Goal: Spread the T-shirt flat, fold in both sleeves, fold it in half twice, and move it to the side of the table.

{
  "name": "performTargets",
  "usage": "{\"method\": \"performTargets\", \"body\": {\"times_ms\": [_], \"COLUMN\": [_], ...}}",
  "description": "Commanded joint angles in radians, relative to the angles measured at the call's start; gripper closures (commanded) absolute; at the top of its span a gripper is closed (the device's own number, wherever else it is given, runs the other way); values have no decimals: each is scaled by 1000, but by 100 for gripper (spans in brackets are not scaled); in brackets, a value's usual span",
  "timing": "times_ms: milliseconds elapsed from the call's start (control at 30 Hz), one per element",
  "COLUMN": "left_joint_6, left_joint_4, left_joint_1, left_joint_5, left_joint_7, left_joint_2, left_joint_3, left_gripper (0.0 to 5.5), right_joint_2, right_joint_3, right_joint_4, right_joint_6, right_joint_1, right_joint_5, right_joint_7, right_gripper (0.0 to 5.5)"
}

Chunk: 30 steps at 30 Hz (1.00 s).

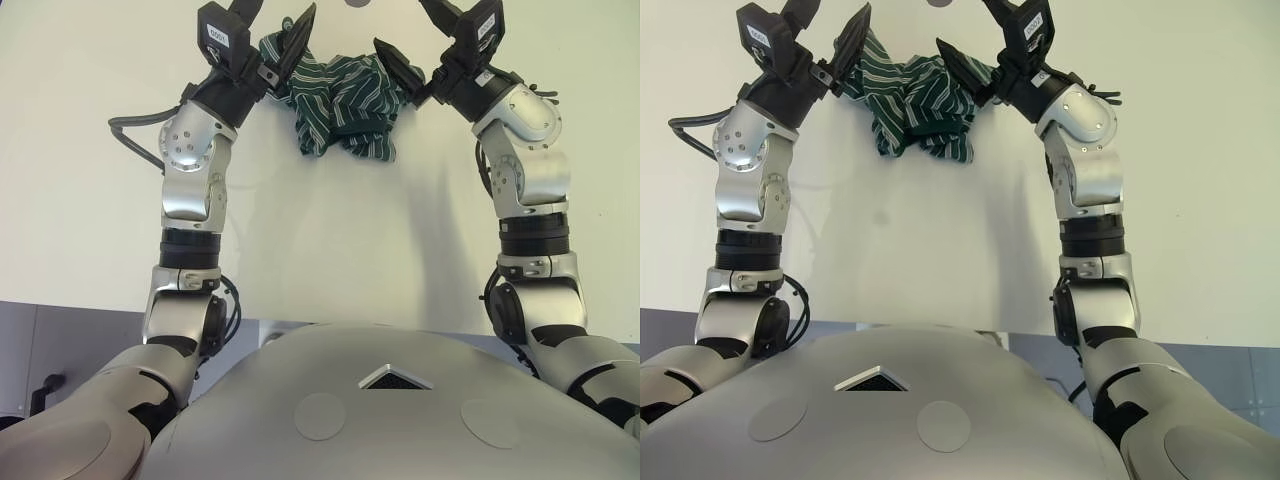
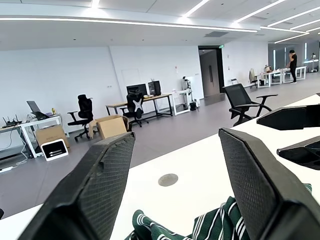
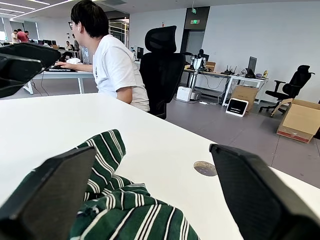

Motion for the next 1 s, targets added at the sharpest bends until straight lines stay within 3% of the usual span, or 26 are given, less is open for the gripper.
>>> {"method": "performTargets", "body": {"times_ms": [33, 1000], "left_joint_6": [7, 17], "left_joint_4": [-16, -9], "left_joint_1": [9, 16], "left_joint_5": [16, 14], "left_joint_7": [-4, -15], "left_joint_2": [12, 54], "left_joint_3": [-4, 16], "left_gripper": [243, 243], "right_joint_2": [3, 1], "right_joint_3": [4, 8], "right_joint_4": [-7, -31], "right_joint_6": [-2, 6], "right_joint_1": [-5, 9], "right_joint_5": [-7, -9], "right_joint_7": [-4, -21], "right_gripper": [128, 128]}}
